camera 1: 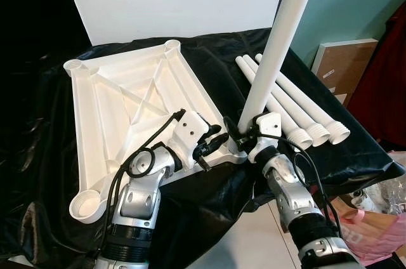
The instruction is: Building children table
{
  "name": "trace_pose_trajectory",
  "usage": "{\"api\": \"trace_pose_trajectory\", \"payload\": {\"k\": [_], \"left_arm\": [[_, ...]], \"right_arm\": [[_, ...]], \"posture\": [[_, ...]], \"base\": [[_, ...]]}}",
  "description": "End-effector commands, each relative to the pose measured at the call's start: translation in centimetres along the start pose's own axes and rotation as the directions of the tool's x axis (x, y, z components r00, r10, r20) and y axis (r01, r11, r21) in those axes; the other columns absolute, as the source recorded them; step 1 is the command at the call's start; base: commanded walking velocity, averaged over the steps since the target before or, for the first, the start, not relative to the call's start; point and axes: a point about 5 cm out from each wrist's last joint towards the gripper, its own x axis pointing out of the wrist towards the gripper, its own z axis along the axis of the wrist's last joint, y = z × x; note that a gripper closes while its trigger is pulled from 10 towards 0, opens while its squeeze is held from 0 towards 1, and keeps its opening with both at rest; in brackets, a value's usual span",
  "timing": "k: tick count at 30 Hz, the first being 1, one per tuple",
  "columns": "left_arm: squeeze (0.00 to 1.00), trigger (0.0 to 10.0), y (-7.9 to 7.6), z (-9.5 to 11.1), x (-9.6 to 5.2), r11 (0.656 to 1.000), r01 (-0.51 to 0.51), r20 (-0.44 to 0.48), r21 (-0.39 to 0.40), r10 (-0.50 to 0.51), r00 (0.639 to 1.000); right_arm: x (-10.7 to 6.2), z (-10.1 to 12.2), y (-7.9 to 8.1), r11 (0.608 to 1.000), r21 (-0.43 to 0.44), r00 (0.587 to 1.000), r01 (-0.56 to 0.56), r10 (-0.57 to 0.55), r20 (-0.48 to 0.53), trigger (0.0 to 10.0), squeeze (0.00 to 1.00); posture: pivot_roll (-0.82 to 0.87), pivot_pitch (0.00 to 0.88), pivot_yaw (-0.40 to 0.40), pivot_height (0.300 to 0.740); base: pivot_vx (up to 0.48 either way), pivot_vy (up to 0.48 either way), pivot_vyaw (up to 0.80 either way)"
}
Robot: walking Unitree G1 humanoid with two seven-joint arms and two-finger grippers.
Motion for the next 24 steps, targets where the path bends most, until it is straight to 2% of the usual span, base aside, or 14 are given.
{"api": "trace_pose_trajectory", "payload": {"k": [1,4,6,7,8,9,12,16,18,20,21,24], "left_arm": [[0.0,10.0,0.9,0.2,0.1,0.986,-0.166,0.005,0.001,0.166,0.986],[0.0,10.0,0.9,0.2,0.0,0.986,-0.167,0.008,0.001,0.167,0.986],[0.0,10.0,1.1,0.4,-0.1,0.987,-0.159,0.02,-0.013,0.159,0.987],[0.0,10.0,1.2,0.5,-0.2,0.989,-0.148,0.032,-0.027,0.149,0.988],[0.0,10.0,1.3,0.5,-0.2,0.99,-0.119,0.04,-0.08,0.123,0.992],[1.0,10.0,1.4,0.7,-0.4,0.987,-0.098,0.062,-0.124,0.106,0.992],[1.0,10.0,1.6,1.0,-0.5,0.984,-0.071,0.094,-0.164,0.087,0.992],[1.0,10.0,1.7,1.2,-0.6,0.985,-0.064,0.107,-0.161,0.082,0.991],[1.0,10.0,1.6,2.0,-0.4,0.989,-0.005,0.143,-0.148,0.026,0.989],[1.0,10.0,1.6,2.0,-0.4,0.989,-0.005,0.143,-0.148,0.026,0.989],[1.0,10.0,1.4,2.5,0.0,0.989,0.043,0.157,-0.143,-0.02,0.987],[1.0,10.0,1.4,2.5,0.0,0.989,0.043,0.157,-0.143,-0.02,0.987]], "right_arm": [[-1.3,-2.7,-0.2,0.999,0.039,0.991,0.015,-0.009,-0.136,10.0,0.0],[-1.1,-2.1,-0.3,1.0,0.032,0.993,-0.001,0.005,-0.115,10.0,0.0],[-0.8,-0.7,-0.5,0.999,0.034,0.997,-0.028,0.03,-0.069,10.0,0.0],[-0.6,0.0,-0.6,0.999,0.025,0.998,-0.038,0.039,-0.047,10.0,0.0],[-0.5,0.8,-0.9,0.999,0.02,0.999,-0.046,0.047,-0.024,10.0,0.0],[-0.3,1.6,-1.2,0.999,0.021,0.999,-0.05,0.05,-0.006,10.0,0.0],[-0.1,2.8,-1.6,0.998,0.031,0.998,-0.056,0.056,0.019,10.0,0.0],[0.1,3.3,-1.8,0.997,0.035,0.998,-0.062,0.062,0.024,10.0,0.0],[0.2,4.2,-2.3,0.993,0.02,0.993,-0.116,0.115,0.025,10.0,0.0],[0.2,4.2,-2.3,0.993,0.02,0.993,-0.116,0.115,0.025,10.0,0.0],[0.3,4.5,-2.5,0.987,0.011,0.987,-0.159,0.158,0.016,10.0,0.0],[0.3,4.5,-2.5,0.987,0.011,0.987,-0.159,0.158,0.016,10.0,0.0]], "posture": [[-0.02,0.045,-0.026,0.74],[-0.01,0.045,-0.028,0.74],[-0.01,0.047,-0.032,0.74],[-0.01,0.048,-0.033,0.74],[-0.01,0.048,-0.033,0.74],[-0.02,0.051,-0.034,0.74],[-0.02,0.051,-0.034,0.74],[-0.02,0.052,-0.035,0.74],[-0.02,0.049,-0.037,0.74],[-0.02,0.049,-0.037,0.74],[-0.02,0.046,-0.039,0.74],[-0.02,0.046,-0.039,0.74]], "base": [[0.0,0.0,0.0],[0.0,0.0,0.0],[0.0,0.0,0.0],[0.0,0.0,0.0],[0.0,0.0,0.0],[0.0,0.0,0.0],[0.0,0.0,0.0],[0.0,0.0,0.0],[0.0,0.0,0.0],[0.0,0.0,0.0],[0.0,0.0,0.0],[0.0,0.0,0.0]]}}
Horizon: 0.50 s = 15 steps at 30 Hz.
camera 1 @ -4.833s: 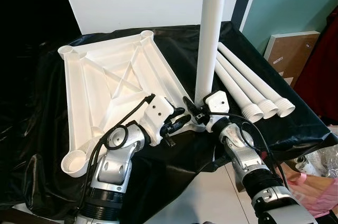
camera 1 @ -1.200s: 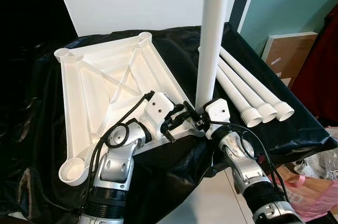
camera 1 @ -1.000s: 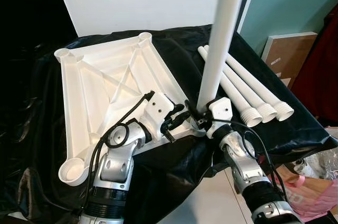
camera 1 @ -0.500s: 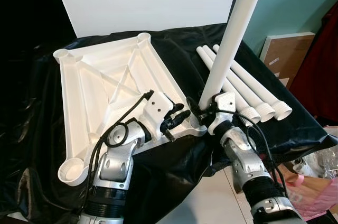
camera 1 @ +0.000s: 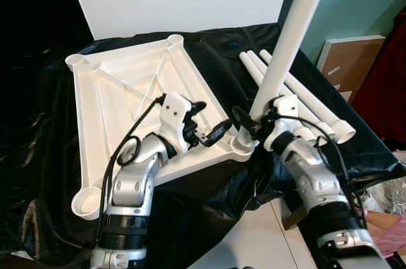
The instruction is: Building children table
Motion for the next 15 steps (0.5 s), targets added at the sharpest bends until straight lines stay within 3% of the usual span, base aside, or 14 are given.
{"api": "trace_pose_trajectory", "payload": {"k": [1,2,3,10,12,15], "left_arm": [[1.0,10.0,-1.0,0.7,0.4,0.991,0.132,0.016,0.018,-0.132,0.991],[1.0,10.0,-1.0,0.7,0.4,0.991,0.132,0.016,0.018,-0.132,0.991],[0.0,10.0,-1.6,1.4,0.8,0.979,0.201,0.03,0.017,-0.201,0.979],[0.0,10.0,-3.5,3.4,1.7,0.915,0.403,0.106,-0.029,-0.398,0.911],[0.0,10.0,-4.4,4.5,1.9,0.863,0.502,0.163,-0.048,-0.49,0.857],[0.0,10.0,-4.8,5.0,2.0,0.83,0.556,0.18,-0.052,-0.539,0.823]], "right_arm": [[0.1,0.4,0.0,0.998,0.004,0.998,-0.058,0.058,-0.006,10.0,0.0],[0.1,0.4,0.0,0.998,0.004,0.998,-0.058,0.058,-0.006,10.0,0.0],[0.0,0.5,-0.1,0.993,-0.012,0.993,-0.117,0.116,-0.026,10.0,0.0],[-0.5,0.8,0.2,0.958,-0.023,0.954,-0.287,0.284,-0.095,10.0,0.0],[-0.9,0.8,0.2,0.933,-0.032,0.926,-0.359,0.351,-0.137,10.0,0.0],[-1.1,0.7,0.2,0.913,-0.027,0.902,-0.407,0.397,-0.167,10.0,0.0]], "posture": [[-0.02,0.045,-0.038,0.74],[-0.02,0.045,-0.038,0.74],[-0.02,0.04,-0.038,0.74],[-0.02,0.036,-0.039,0.74],[-0.01,0.034,-0.04,0.74],[-0.01,0.033,-0.04,0.74]], "base": [[0.0,0.0,0.0],[0.0,0.0,0.0],[0.0,0.0,0.0],[0.0,0.0,0.0],[0.0,0.0,0.0],[0.0,0.0,0.0]]}}
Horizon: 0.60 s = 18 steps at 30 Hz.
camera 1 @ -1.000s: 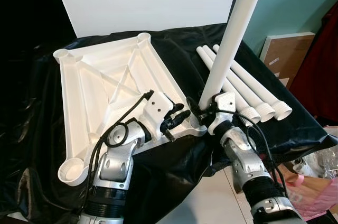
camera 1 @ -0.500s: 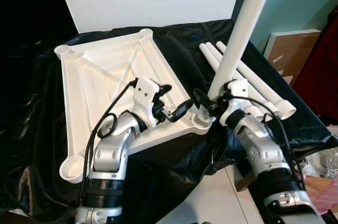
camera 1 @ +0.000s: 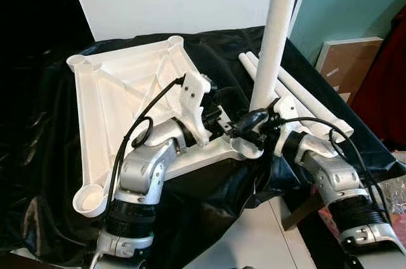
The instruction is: Building children table
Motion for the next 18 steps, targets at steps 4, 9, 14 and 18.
{"api": "trace_pose_trajectory", "payload": {"k": [4,9,14,18], "left_arm": [[0.0,10.0,-2.2,0.6,0.2,0.937,0.349,0.02,-0.015,-0.349,0.937],[0.0,10.0,-2.8,1.3,0.4,0.905,0.423,0.044,-0.041,-0.422,0.906],[0.0,10.0,-2.6,1.4,0.8,0.898,0.437,0.017,-0.046,-0.437,0.899],[0.0,10.0,-2.4,1.6,1.0,0.9,0.433,0.016,-0.053,-0.433,0.901]], "right_arm": [[0.1,0.5,0.3,0.997,-0.002,0.997,-0.075,0.075,-0.006,10.0,0.0],[-0.3,0.4,0.8,0.984,-0.001,0.983,-0.176,0.175,-0.049,10.0,0.0],[-0.5,0.3,1.3,0.966,-0.002,0.962,-0.26,0.259,-0.086,10.0,0.0],[-0.6,0.3,1.6,0.957,-0.003,0.952,-0.291,0.289,-0.101,10.0,0.0]], "posture": [[-0.01,0.034,-0.039,0.74],[-0.01,0.035,-0.038,0.74],[-0.01,0.035,-0.036,0.74],[-0.01,0.035,-0.036,0.74]], "base": [[0.0,0.0,0.0],[0.0,0.0,0.0],[0.0,0.0,0.0],[0.0,0.0,0.0]]}}
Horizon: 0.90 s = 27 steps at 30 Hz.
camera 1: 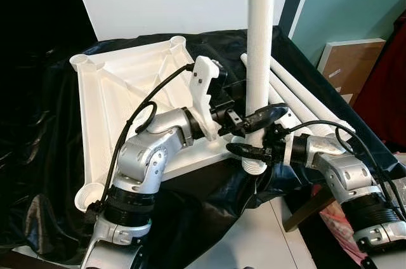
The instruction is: Building children table
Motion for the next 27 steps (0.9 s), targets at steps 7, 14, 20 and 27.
{"api": "trace_pose_trajectory", "payload": {"k": [7,14,20,27], "left_arm": [[0.0,10.0,-0.8,0.7,0.1,0.954,0.296,0.012,-0.049,-0.296,0.955],[0.0,0.0,-0.5,1.2,0.0,0.953,0.295,0.032,-0.07,-0.294,0.955],[0.0,0.0,-0.4,1.3,0.1,0.953,0.295,0.03,-0.068,-0.293,0.956],[0.0,0.0,-0.4,1.5,0.1,0.952,0.299,0.035,-0.074,-0.297,0.954]], "right_arm": [[0.2,-0.1,0.6,0.998,0.007,0.998,-0.057,0.057,-0.023,10.0,0.0],[0.1,-0.2,0.9,0.997,0.011,0.997,-0.073,0.074,-0.028,10.0,0.0],[0.1,0.0,0.8,0.997,0.014,0.996,-0.08,0.08,-0.025,10.0,0.0],[0.2,0.1,0.6,0.998,0.015,0.997,-0.068,0.068,-0.02,10.0,0.0]], "posture": [[-0.02,0.022,-0.024,0.74],[-0.02,0.014,-0.02,0.74],[-0.03,0.005,-0.018,0.74],[-0.03,0.002,-0.02,0.74]], "base": [[0.0,0.0,0.0],[0.0,0.0,0.0],[0.0,0.0,0.0],[0.0,0.0,0.0]]}}
